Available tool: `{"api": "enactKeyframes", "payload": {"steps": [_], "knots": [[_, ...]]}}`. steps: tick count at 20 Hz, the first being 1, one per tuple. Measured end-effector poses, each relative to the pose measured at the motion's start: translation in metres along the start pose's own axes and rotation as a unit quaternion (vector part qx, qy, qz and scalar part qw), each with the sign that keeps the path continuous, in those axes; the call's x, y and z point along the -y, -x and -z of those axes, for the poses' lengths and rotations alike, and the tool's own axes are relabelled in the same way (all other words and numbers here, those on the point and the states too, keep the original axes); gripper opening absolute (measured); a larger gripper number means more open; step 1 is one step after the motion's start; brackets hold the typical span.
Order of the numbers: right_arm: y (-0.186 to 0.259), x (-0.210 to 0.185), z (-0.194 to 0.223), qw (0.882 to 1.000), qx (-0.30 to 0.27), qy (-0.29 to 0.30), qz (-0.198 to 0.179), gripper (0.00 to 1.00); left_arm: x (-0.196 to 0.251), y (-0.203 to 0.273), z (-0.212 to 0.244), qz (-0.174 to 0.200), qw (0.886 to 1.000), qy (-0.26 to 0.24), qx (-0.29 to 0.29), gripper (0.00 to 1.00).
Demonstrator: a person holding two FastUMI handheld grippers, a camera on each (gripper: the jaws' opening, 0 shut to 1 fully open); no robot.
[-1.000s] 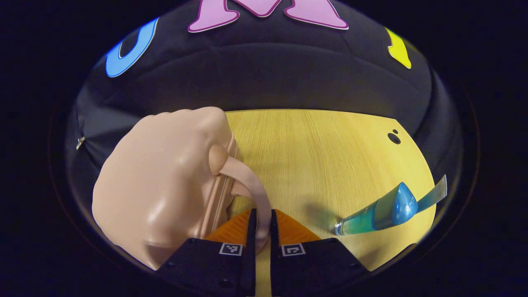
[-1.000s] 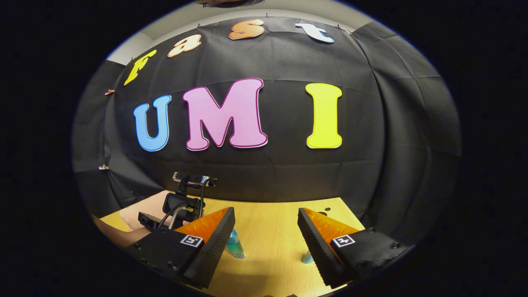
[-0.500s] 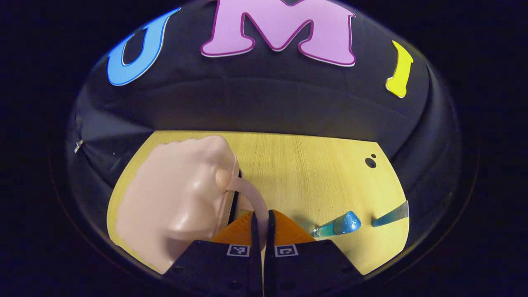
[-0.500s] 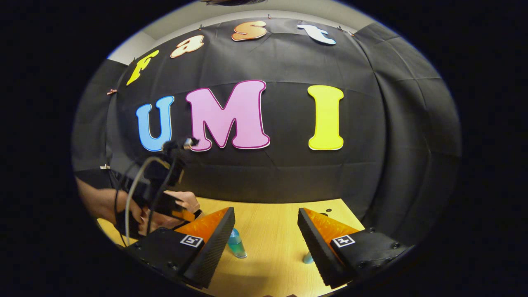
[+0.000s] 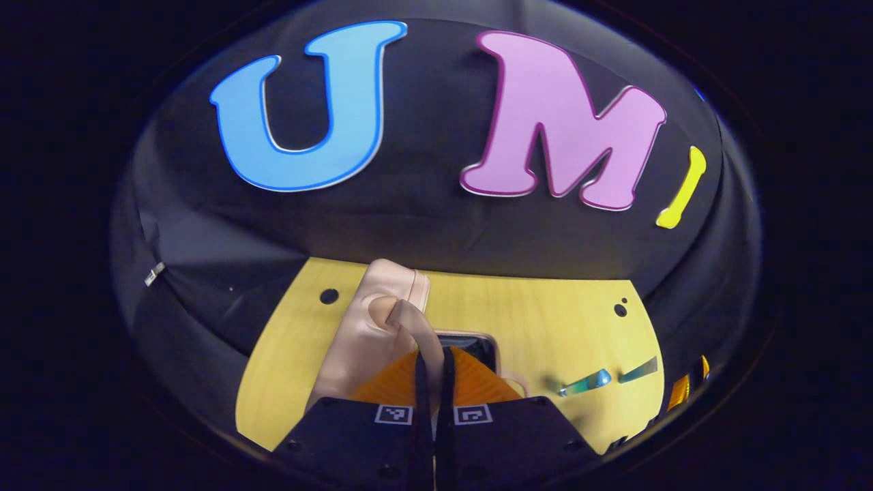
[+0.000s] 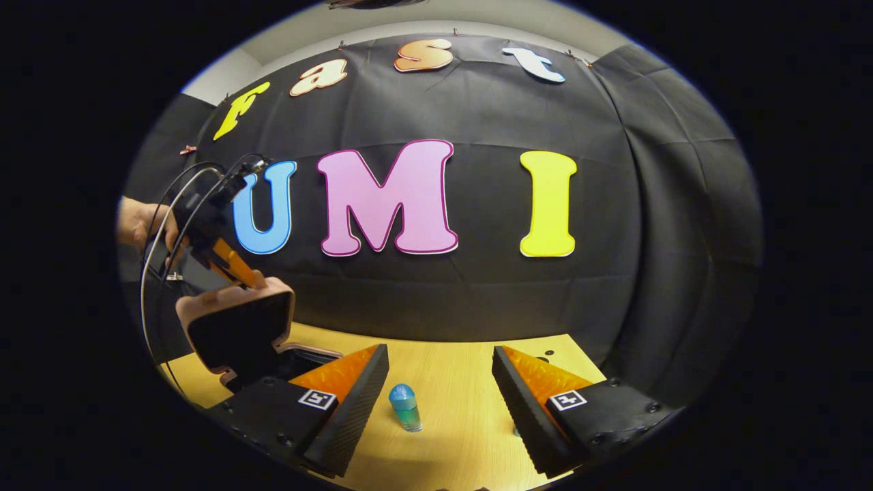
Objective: First open the suitcase, pack the skin care products into it, and then close the suitcase.
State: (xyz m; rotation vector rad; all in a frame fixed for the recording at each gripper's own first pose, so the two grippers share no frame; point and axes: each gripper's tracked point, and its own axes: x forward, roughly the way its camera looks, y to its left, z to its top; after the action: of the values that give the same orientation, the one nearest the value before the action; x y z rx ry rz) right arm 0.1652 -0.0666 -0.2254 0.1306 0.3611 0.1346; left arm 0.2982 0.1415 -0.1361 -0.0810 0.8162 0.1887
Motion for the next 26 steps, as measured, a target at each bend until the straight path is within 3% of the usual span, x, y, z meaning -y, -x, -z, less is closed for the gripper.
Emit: {"api": "enactKeyframes", "payload": {"steps": [2, 5, 6, 7, 10, 11, 14, 19, 21, 22, 23, 25, 26], "knots": [[0.001, -0.011, 0.001, 1.0, -0.009, 0.001, 0.008, 0.97, -0.048, -0.006, 0.002, -0.018, 1.0, -0.008, -0.006, 0.07], [0.005, -0.034, 0.003, 0.999, -0.026, -0.023, 0.014, 0.97, -0.146, -0.028, 0.0, -0.093, 0.995, -0.02, 0.001, 0.08], [0.007, -0.043, 0.003, 0.999, -0.025, -0.022, 0.016, 0.97, -0.183, -0.034, 0.003, -0.116, 0.993, -0.024, 0.003, 0.12], [0.007, -0.052, 0.003, 1.0, -0.023, -0.013, 0.015, 0.96, -0.218, -0.043, 0.008, -0.136, 0.99, -0.024, 0.002, 0.08], [0.008, -0.078, 0.009, 0.999, -0.028, 0.015, 0.004, 0.96, -0.3, -0.088, 0.042, -0.154, 0.988, -0.002, -0.015, 0.08], [0.008, -0.083, 0.011, 0.999, -0.029, 0.022, 0.003, 0.96, -0.313, -0.103, 0.06, -0.151, 0.988, 0.018, -0.024, 0.12], [0.008, -0.09, 0.026, 0.998, -0.055, 0.01, 0.018, 0.96, -0.333, -0.132, 0.106, -0.136, 0.986, 0.085, -0.045, 0.08], [0.01, -0.092, 0.036, 0.997, -0.064, 0.028, 0.033, 0.96, -0.355, -0.172, 0.156, -0.136, 0.986, 0.082, -0.054, 0.08], [0.01, -0.09, 0.036, 0.997, -0.064, 0.033, 0.037, 0.96, -0.37, -0.172, 0.164, -0.172, 0.981, 0.074, -0.054, 0.13], [0.01, -0.087, 0.034, 0.997, -0.059, 0.032, 0.041, 0.96, -0.378, -0.167, 0.161, -0.188, 0.979, 0.066, -0.046, 0.26], [0.01, -0.083, 0.029, 0.997, -0.051, 0.031, 0.047, 0.96, -0.376, -0.162, 0.152, -0.192, 0.979, 0.059, -0.024, 0.29], [0.012, -0.072, 0.023, 0.997, -0.041, 0.033, 0.057, 0.97, -0.377, -0.136, 0.12, -0.212, 0.976, 0.042, 0.041, 0.45], [0.014, -0.065, 0.019, 0.997, -0.038, 0.033, 0.062, 0.97, -0.375, -0.119, 0.103, -0.216, 0.973, 0.042, 0.072, 0.63]]}}
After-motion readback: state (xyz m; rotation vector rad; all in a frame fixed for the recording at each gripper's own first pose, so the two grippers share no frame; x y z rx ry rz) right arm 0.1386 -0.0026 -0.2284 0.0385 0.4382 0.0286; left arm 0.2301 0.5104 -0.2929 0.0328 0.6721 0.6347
